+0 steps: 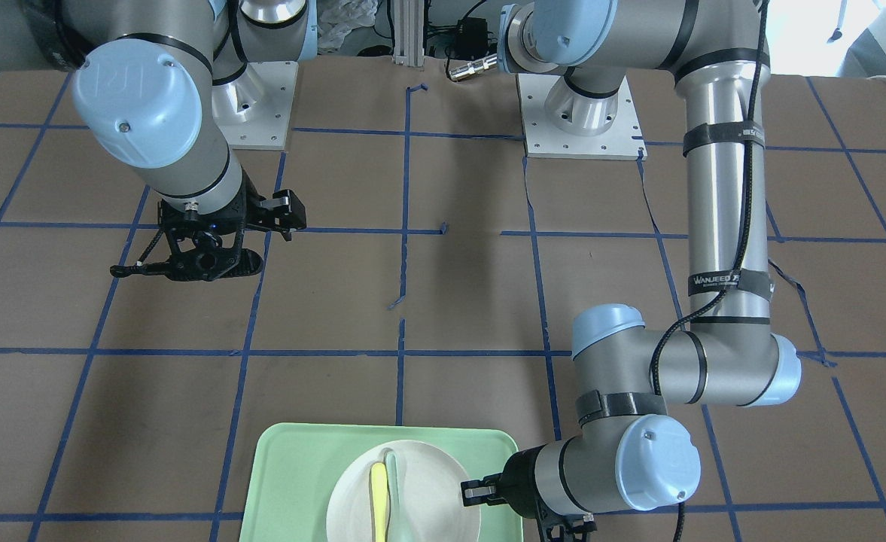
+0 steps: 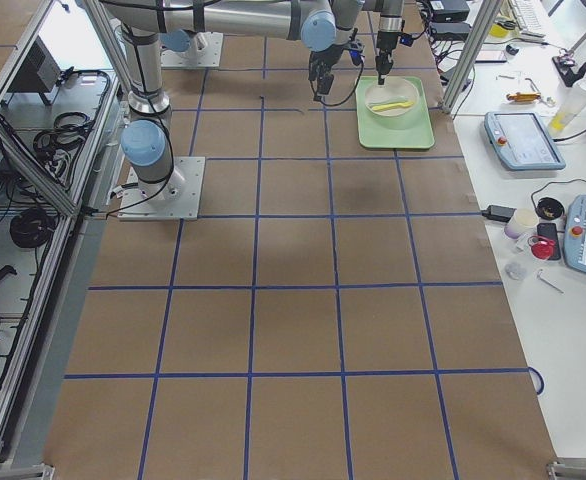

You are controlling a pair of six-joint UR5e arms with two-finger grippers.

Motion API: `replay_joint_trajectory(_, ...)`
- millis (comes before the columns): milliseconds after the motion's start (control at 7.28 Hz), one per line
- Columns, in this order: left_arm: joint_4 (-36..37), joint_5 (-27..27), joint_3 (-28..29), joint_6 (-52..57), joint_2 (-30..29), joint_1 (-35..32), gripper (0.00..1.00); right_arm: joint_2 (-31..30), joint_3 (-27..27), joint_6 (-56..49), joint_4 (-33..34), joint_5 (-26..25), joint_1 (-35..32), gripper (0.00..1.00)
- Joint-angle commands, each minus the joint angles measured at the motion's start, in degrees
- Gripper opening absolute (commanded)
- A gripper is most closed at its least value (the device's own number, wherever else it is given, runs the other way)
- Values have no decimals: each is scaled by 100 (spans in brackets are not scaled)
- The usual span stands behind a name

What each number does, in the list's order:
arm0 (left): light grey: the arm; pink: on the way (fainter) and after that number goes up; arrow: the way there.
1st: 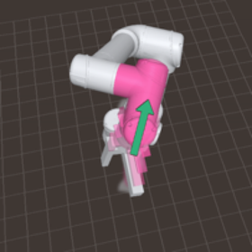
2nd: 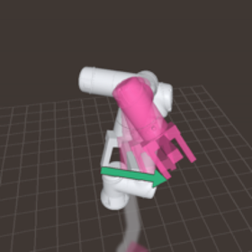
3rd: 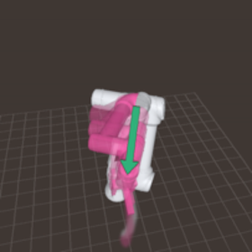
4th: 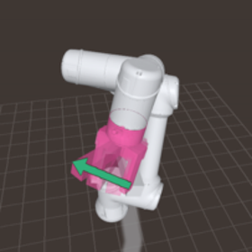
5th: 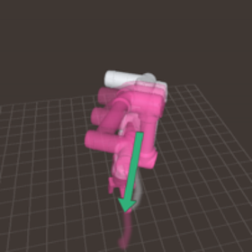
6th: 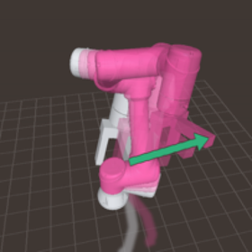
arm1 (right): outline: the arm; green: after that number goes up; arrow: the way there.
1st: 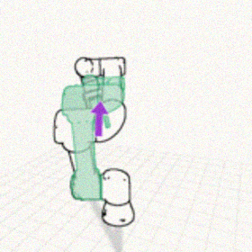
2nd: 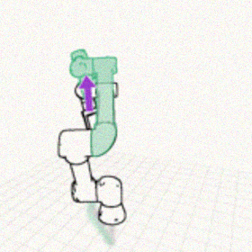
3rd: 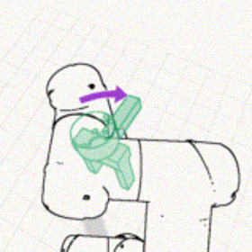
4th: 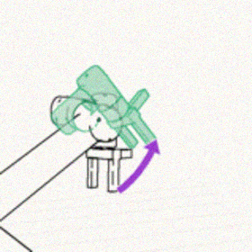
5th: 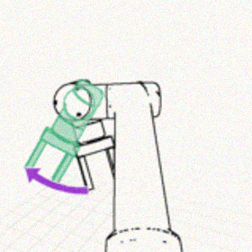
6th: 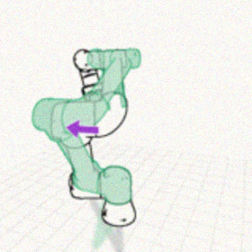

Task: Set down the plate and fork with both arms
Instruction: 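Lower the plate onto the tray and open the left gripper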

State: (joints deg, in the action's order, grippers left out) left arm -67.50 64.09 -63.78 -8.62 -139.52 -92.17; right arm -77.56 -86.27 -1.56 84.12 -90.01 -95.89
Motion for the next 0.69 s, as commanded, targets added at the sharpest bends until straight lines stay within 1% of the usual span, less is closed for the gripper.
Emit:
replay_joint_trajectory(0,0,217,-3,280,-40,-12,0,4,-12,-19,-1,1,0,100)
replay_joint_trajectory(137,-9,427,-11,412,-49,-12,0,4,-12,-28,-1,1,0,100)
replay_joint_trajectory(412,0,386,-46,204,-49,-3,0,4,-3,-28,8,-7,0,100)
replay_joint_trajectory(549,157,368,-64,55,-23,-11,59,4,-3,-28,17,-7,0,100)
